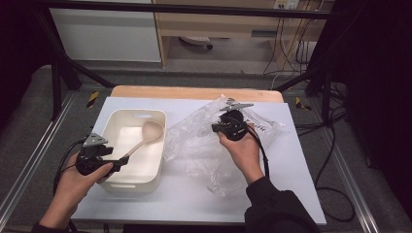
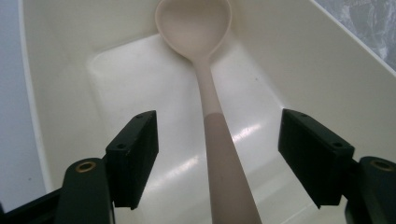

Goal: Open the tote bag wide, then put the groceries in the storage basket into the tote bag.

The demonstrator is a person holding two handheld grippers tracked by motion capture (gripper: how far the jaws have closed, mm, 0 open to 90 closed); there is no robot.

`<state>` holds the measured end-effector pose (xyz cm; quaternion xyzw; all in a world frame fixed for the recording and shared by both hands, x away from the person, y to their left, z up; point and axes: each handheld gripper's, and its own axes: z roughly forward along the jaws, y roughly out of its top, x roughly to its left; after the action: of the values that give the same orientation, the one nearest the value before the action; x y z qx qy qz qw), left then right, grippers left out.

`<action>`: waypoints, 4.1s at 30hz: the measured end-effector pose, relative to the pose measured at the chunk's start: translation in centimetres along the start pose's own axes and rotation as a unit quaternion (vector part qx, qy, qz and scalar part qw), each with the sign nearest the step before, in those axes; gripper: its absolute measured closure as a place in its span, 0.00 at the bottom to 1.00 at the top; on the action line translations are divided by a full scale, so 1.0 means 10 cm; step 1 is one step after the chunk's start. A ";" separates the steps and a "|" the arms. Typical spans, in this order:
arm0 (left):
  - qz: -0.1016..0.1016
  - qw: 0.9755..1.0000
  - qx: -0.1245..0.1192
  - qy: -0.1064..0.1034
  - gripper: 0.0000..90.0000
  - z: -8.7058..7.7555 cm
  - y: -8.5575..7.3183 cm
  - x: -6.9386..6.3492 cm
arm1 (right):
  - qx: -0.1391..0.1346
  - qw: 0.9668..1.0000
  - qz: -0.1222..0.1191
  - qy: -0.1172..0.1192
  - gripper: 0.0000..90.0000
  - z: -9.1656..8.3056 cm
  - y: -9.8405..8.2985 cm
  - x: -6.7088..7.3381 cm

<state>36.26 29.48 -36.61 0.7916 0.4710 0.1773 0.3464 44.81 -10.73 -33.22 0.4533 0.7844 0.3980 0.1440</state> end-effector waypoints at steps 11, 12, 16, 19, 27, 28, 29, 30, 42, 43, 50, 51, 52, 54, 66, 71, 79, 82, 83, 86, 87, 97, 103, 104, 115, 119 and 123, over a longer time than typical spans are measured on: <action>-0.004 1.000 0.006 -0.004 0.37 0.01 -0.06 -0.05 | 0.002 1.000 -0.001 -0.001 1.00 0.01 -0.01 0.00; -0.004 1.000 0.008 -0.003 0.38 0.02 -0.07 -0.05 | 0.002 1.000 0.000 -0.001 1.00 0.01 -0.02 0.00; -0.004 1.000 0.015 -0.001 0.41 0.06 -0.09 -0.06 | 0.002 1.000 -0.001 0.000 1.00 0.01 -0.02 -0.01; -0.007 1.000 0.012 0.001 0.43 0.05 -0.09 -0.05 | 0.003 1.000 -0.002 0.000 1.00 0.02 -0.02 0.00; 0.001 1.000 0.023 0.001 0.49 0.04 -0.11 -0.06 | 0.004 1.000 -0.001 -0.001 1.00 0.02 -0.03 -0.01; 0.002 1.000 0.025 0.000 0.49 0.04 -0.12 -0.05 | 0.004 1.000 -0.001 0.000 1.00 0.02 -0.03 -0.01; 0.002 1.000 0.027 0.000 0.49 0.04 -0.12 -0.05 | 0.004 1.000 -0.001 0.000 1.00 0.02 -0.03 -0.01; -0.001 1.000 0.028 0.000 0.49 0.05 -0.12 -0.05 | 0.004 1.000 -0.001 0.000 1.00 0.02 -0.03 -0.01; -0.006 0.999 0.034 -0.011 0.57 0.07 -0.17 -0.04 | 0.005 1.000 -0.003 -0.001 1.00 0.03 -0.04 -0.01; -0.005 0.999 0.034 -0.013 0.57 0.07 -0.18 -0.04 | 0.005 1.000 -0.002 -0.001 1.00 0.03 -0.04 -0.01; -0.009 0.999 0.038 -0.023 0.61 0.08 -0.20 -0.03 | 0.005 1.000 -0.003 -0.002 1.00 0.03 -0.04 -0.01; -0.009 0.999 0.038 -0.024 0.63 0.08 -0.20 -0.04 | 0.005 1.000 -0.002 -0.001 1.00 0.03 -0.04 -0.01; -0.008 0.999 0.037 -0.023 0.63 0.08 -0.20 -0.04 | 0.006 1.000 -0.002 -0.001 1.00 0.04 -0.04 -0.01; -0.009 0.999 0.041 -0.023 0.65 0.08 -0.20 -0.05 | 0.006 1.000 -0.002 -0.001 1.00 0.04 -0.04 -0.01; -0.014 0.999 0.040 -0.023 0.67 0.09 -0.19 -0.05 | 0.007 1.000 -0.003 0.000 1.00 0.06 -0.05 0.00; -0.012 0.999 0.042 -0.022 0.69 0.08 -0.19 -0.06 | 0.008 1.000 -0.002 0.001 1.00 0.07 -0.05 0.01; -0.017 0.998 0.050 -0.019 0.73 0.09 -0.17 -0.07 | 0.009 1.000 -0.002 0.001 1.00 0.07 -0.05 0.00; -0.020 0.999 0.048 -0.013 0.75 0.08 -0.17 -0.07 | 0.010 1.000 -0.002 0.001 1.00 0.07 -0.05 0.01; -0.020 0.999 0.048 -0.011 0.76 0.08 -0.16 -0.07 | 0.010 1.000 -0.002 0.001 1.00 0.07 -0.05 0.01; -0.025 0.999 0.045 -0.010 0.76 0.07 -0.16 -0.05 | 0.010 1.000 -0.003 0.002 1.00 0.08 -0.05 0.01; -0.025 0.999 0.044 -0.010 0.76 0.07 -0.15 -0.05 | 0.011 1.000 -0.003 0.002 1.00 0.08 -0.05 0.01; -0.018 1.000 0.012 0.013 0.77 0.04 -0.15 -0.06 | 0.011 1.000 -0.003 0.002 1.00 0.07 -0.06 0.00; -0.010 1.000 0.003 0.002 0.77 -0.03 -0.14 -0.08 | 0.011 1.000 -0.003 0.003 1.00 0.07 -0.05 -0.01; -0.009 1.000 0.002 0.003 0.77 -0.05 -0.15 -0.09 | 0.011 1.000 -0.003 0.002 1.00 0.06 -0.05 -0.01; 0.009 0.999 -0.041 -0.015 0.77 -0.36 -0.08 -0.16 | 0.012 1.000 -0.002 0.007 1.00 0.05 -0.03 -0.01; 0.025 0.998 -0.055 -0.037 0.77 -0.49 0.00 -0.22 | 0.011 1.000 -0.001 0.008 1.00 0.03 -0.01 -0.02; 0.044 0.996 -0.053 -0.055 0.77 -0.57 0.05 -0.25 | 0.013 1.000 0.001 0.008 1.00 0.03 0.00 -0.03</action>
<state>31.91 29.32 -32.16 0.8004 0.4062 0.1732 0.4054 45.18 -10.76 -33.43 0.4528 0.7903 0.3912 0.1318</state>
